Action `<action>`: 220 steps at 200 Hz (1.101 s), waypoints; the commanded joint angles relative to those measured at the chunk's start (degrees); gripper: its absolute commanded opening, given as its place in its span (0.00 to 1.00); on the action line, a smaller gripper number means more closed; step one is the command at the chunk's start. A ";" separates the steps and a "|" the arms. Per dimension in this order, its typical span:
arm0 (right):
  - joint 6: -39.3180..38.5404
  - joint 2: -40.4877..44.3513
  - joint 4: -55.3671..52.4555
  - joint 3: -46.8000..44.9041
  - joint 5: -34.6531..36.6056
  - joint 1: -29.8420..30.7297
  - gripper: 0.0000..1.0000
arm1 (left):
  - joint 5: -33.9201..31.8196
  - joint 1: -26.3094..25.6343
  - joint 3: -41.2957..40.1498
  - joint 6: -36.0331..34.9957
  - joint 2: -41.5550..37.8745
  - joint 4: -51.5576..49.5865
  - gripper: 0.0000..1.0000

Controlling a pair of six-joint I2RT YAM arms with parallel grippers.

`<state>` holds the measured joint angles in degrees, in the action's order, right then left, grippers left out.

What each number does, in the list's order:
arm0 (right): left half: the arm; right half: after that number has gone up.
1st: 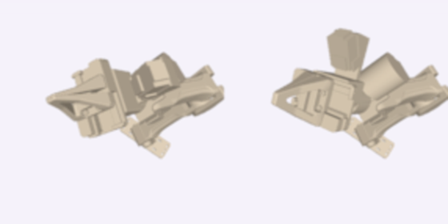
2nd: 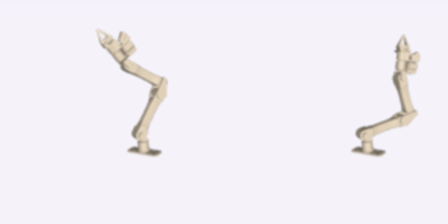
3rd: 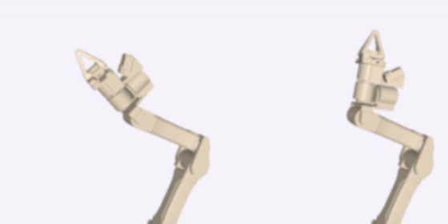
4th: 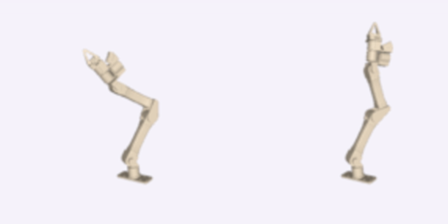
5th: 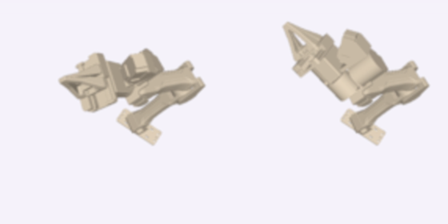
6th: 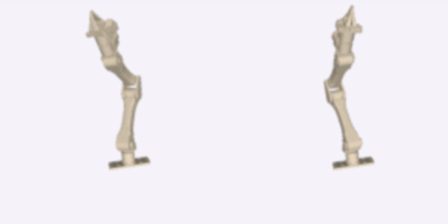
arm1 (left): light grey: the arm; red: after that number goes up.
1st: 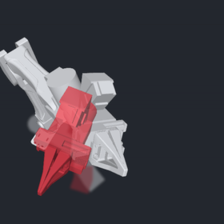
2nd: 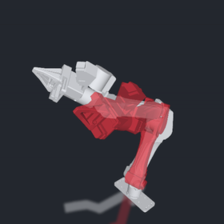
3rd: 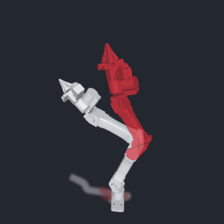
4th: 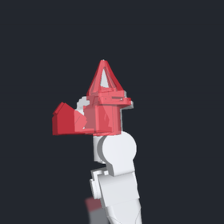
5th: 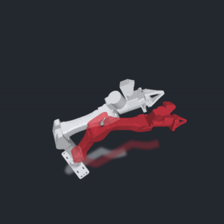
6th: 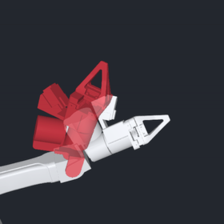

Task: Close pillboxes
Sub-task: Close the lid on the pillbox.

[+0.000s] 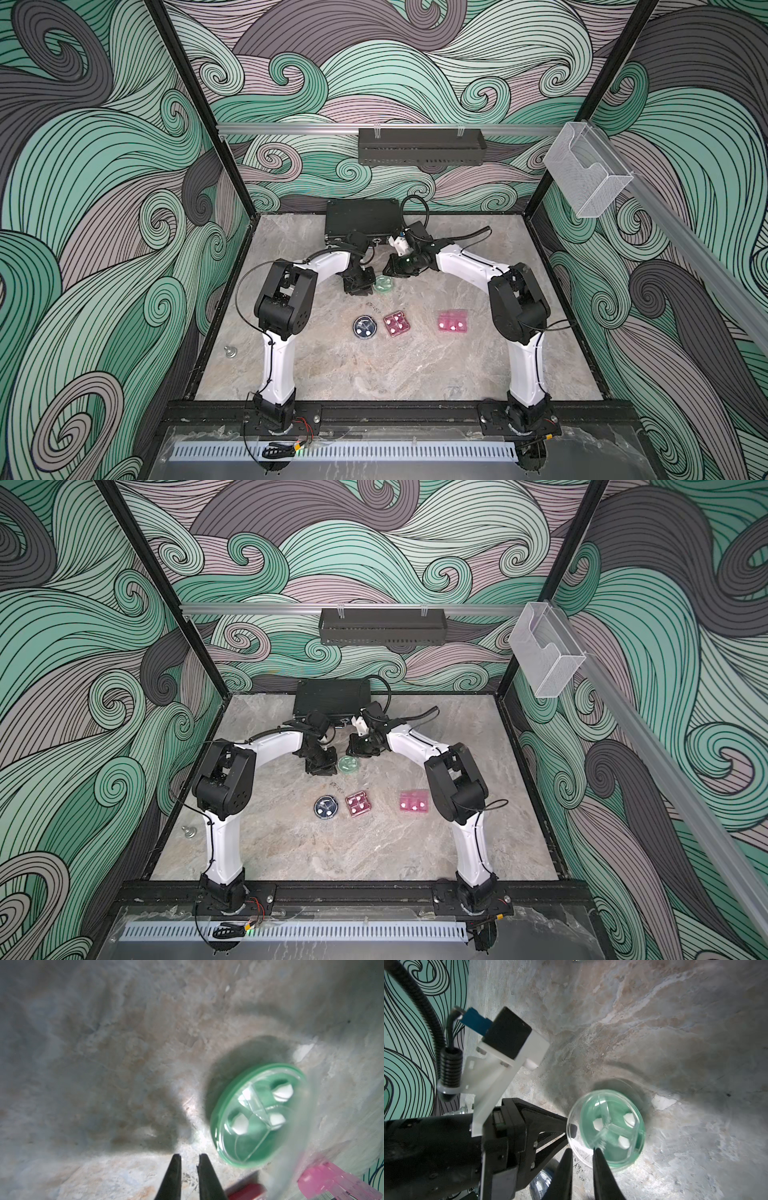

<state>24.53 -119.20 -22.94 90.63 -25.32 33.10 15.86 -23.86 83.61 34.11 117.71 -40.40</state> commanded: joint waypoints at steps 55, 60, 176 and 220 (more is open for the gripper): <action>0.81 -2.56 0.44 0.60 -0.74 2.20 0.22 | -0.77 0.30 1.55 -0.52 0.37 -2.25 0.18; 0.81 -2.54 0.44 0.60 -0.78 2.26 0.23 | -0.87 0.29 1.55 -0.58 0.14 -2.39 0.18; -6.28 -4.99 -13.32 9.81 15.58 4.27 0.28 | -6.80 2.15 4.90 -3.75 -6.30 -8.73 0.24; -10.67 -6.75 -17.98 13.55 24.34 6.90 0.34 | -6.72 3.96 1.31 -1.40 -10.97 -6.93 0.34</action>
<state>17.87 -123.85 -35.20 102.08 -8.12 38.63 10.52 -21.39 86.35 31.33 110.98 -45.93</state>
